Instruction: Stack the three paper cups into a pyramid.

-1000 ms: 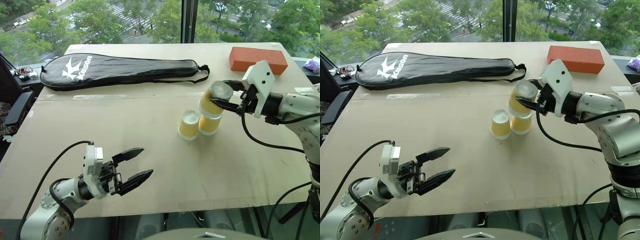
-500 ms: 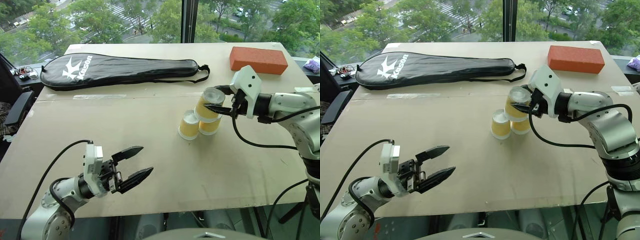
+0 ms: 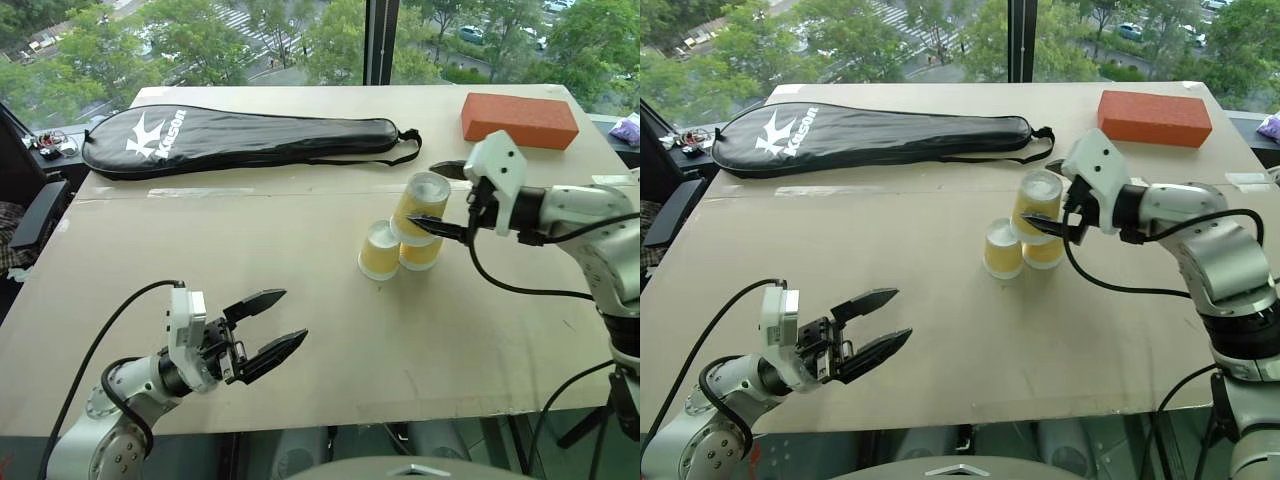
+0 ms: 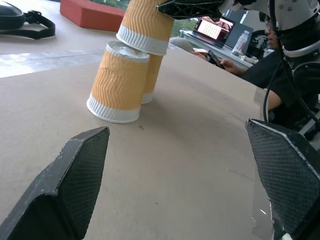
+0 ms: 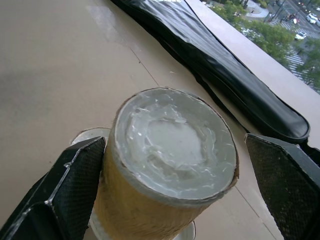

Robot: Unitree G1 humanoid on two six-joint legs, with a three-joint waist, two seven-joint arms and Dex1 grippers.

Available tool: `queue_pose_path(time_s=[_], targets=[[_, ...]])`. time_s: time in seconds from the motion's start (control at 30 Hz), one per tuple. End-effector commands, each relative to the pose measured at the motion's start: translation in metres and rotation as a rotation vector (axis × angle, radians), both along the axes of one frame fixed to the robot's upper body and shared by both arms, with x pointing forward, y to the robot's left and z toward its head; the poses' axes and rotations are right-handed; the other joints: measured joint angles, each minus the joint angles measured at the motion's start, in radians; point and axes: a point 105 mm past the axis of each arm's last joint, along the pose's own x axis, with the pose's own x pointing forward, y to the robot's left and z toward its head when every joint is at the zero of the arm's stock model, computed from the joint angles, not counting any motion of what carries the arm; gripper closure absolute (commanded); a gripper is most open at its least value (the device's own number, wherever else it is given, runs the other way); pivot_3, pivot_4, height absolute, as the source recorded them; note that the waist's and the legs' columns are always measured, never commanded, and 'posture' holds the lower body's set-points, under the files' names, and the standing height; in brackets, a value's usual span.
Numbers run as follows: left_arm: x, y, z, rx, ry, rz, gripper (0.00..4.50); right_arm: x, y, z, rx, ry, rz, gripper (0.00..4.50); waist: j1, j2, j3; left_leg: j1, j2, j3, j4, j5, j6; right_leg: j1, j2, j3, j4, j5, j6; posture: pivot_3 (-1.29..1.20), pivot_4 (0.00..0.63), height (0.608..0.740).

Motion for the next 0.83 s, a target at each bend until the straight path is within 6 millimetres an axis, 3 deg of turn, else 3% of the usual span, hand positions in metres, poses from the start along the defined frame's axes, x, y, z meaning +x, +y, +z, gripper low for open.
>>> queue_pose_path(time_s=[0.03,0.23,0.43,0.67,0.83], targets=[[0.0,-0.003,0.008,0.01,-0.038,0.023,0.0,-0.027,-0.02,0.016,0.044,-0.065,0.023,0.09,0.0,0.0,0.0,0.0,0.0,0.0,0.0,0.0,0.0,0.0,0.0,0.001,0.0,0.0,0.0,0.0,0.15,0.74],[0.007,0.01,-0.002,0.051,-0.002,0.119,0.0,-0.061,-0.053,-0.009,0.09,-0.002,-0.049,0.09,0.013,-0.001,-0.001,-0.002,0.0,-0.001,0.0,0.0,0.0,0.0,0.0,-0.002,-0.001,0.0,0.0,0.0,0.15,0.74],[0.01,0.016,-0.008,0.083,0.011,0.128,0.0,-0.077,-0.061,-0.028,0.151,0.05,-0.102,0.09,0.006,-0.001,-0.001,0.003,0.001,0.001,0.001,0.0,0.0,0.001,0.002,0.001,0.002,-0.002,0.003,0.0,0.15,0.74],[0.006,0.042,-0.012,0.119,0.031,0.23,0.0,-0.107,-0.095,-0.067,0.126,0.155,-0.214,0.09,0.015,-0.002,-0.002,0.002,0.001,0.002,0.001,0.0,0.0,0.002,0.001,0.001,0.001,-0.002,0.003,0.0,0.15,0.74],[0.005,0.048,-0.017,0.139,0.053,0.251,0.0,-0.114,-0.11,-0.085,0.092,0.202,-0.256,0.09,0.014,-0.003,-0.002,0.008,0.001,0.003,0.001,0.0,0.0,0.006,0.001,0.003,0.001,-0.002,0.004,0.0,0.15,0.74]])
